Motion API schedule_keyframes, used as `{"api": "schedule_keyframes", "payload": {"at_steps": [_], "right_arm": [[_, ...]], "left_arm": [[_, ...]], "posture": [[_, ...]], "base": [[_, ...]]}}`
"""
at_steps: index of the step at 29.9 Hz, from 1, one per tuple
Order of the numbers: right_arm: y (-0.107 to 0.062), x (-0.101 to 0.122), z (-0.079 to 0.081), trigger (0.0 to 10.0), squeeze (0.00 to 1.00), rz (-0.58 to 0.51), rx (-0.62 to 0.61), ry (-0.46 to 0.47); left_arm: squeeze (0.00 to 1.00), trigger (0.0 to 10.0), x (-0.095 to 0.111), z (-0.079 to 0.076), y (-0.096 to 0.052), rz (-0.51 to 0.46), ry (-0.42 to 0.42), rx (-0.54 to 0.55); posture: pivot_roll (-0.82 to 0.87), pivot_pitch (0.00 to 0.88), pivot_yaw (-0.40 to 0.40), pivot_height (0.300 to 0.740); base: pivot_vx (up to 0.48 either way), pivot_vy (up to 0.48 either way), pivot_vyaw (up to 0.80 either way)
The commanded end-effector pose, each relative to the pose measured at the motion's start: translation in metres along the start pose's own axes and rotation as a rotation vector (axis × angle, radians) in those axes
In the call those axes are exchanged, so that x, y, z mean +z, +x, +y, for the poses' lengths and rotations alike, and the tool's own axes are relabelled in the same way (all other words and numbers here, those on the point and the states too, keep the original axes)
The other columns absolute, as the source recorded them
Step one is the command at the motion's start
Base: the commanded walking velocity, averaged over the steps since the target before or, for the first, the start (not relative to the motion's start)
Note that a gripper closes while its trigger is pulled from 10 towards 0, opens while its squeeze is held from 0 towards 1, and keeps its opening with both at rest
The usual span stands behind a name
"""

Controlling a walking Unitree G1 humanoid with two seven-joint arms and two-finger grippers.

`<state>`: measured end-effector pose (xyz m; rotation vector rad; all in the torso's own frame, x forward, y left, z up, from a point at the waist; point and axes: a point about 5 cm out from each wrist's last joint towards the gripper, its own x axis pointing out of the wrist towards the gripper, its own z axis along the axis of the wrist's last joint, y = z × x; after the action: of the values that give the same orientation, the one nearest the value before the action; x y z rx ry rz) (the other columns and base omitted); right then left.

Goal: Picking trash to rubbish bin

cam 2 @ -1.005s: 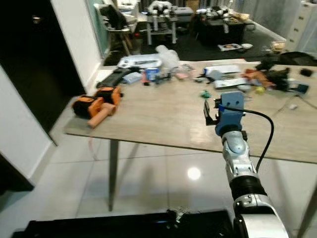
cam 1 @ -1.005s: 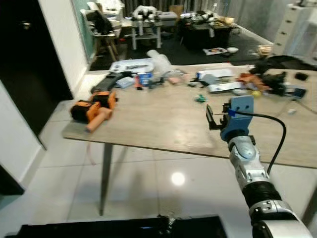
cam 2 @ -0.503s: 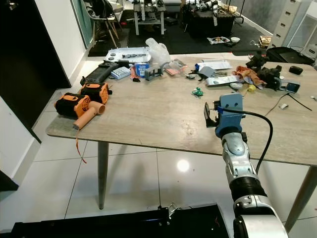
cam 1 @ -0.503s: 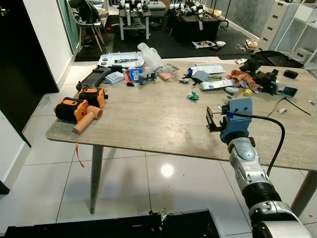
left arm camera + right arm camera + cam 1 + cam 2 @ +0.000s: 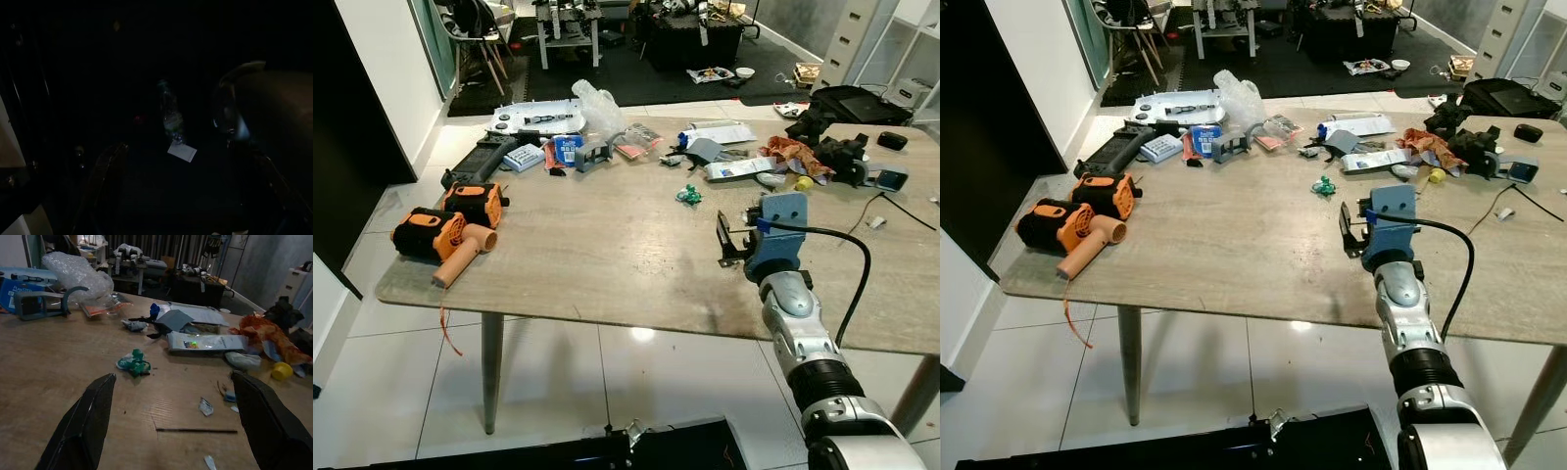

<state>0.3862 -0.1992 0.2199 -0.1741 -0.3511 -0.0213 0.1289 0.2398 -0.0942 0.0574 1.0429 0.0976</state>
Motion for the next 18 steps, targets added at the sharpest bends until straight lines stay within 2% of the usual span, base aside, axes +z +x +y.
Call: {"api": "schedule_keyframes", "payload": {"at_steps": [1, 7, 13, 18], "right_arm": [[-0.002, -0.004, 0.002, 10.0, 0.0, 0.021, 0.002, 0.007], [-0.002, -0.003, 0.001, 10.0, 0.0, 0.017, -0.001, 0.01], [-0.001, -0.003, 0.001, 10.0, 0.0, 0.013, -0.001, 0.01], [-0.001, -0.002, 0.001, 10.0, 0.0, 0.012, -0.001, 0.01]], "left_arm": [[0.0, 10.0, -0.013, -0.001, -0.002, 0.05, 0.0, 0.003], [0.0, 10.0, -0.015, -0.002, -0.003, 0.055, 0.002, 0.001], [0.0, 10.0, -0.03, 0.01, -0.009, 0.077, 0.001, 0.013], [0.0, 10.0, -0.033, 0.015, -0.011, 0.079, 0.0, 0.016]], "posture": [[-0.12, 0.172, 0.027, 0.74], [-0.12, 0.174, 0.028, 0.74], [-0.12, 0.173, 0.028, 0.74], [-0.12, 0.174, 0.028, 0.74]], "base": [[0.356, 0.0, 0.0], [0.398, 0.0, 0.0], [0.48, 0.0, 0.0], [0.48, 0.0, 0.0]]}}
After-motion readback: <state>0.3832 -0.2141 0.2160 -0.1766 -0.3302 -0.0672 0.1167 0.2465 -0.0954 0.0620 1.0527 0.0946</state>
